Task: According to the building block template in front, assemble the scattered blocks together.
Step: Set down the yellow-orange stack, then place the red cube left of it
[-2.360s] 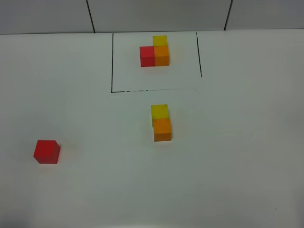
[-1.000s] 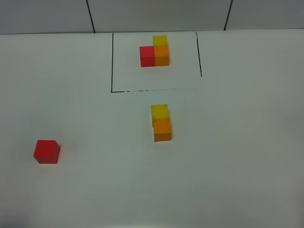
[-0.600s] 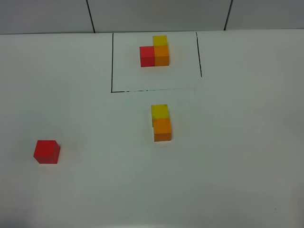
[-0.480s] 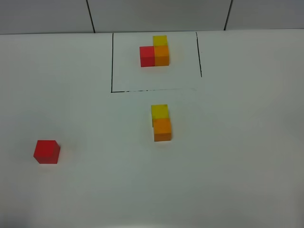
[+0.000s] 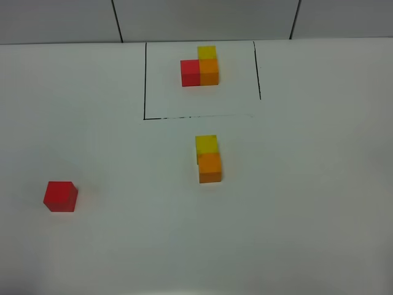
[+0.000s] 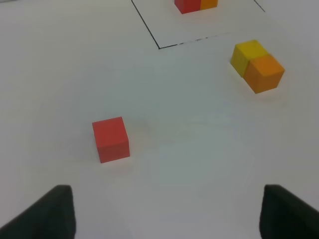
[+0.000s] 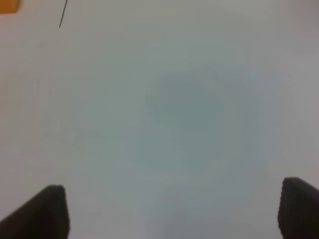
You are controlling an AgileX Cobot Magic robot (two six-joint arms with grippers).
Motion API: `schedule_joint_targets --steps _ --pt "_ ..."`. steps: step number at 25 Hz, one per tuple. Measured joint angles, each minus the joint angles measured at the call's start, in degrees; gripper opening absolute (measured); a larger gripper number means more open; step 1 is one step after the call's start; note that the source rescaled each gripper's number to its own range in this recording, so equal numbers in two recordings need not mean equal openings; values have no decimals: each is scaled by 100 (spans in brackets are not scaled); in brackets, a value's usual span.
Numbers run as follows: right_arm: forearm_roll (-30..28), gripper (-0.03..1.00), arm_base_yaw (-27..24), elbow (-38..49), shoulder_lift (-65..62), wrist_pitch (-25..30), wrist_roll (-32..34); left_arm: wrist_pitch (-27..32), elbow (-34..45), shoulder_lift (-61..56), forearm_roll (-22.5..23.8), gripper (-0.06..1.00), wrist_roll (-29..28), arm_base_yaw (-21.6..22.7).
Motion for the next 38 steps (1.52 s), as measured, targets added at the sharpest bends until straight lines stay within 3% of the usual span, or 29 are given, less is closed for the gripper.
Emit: schedule_joint_targets --steps 38 --pt "0 80 0 0 0 0 -2 0 0 0 0 70 0 0"
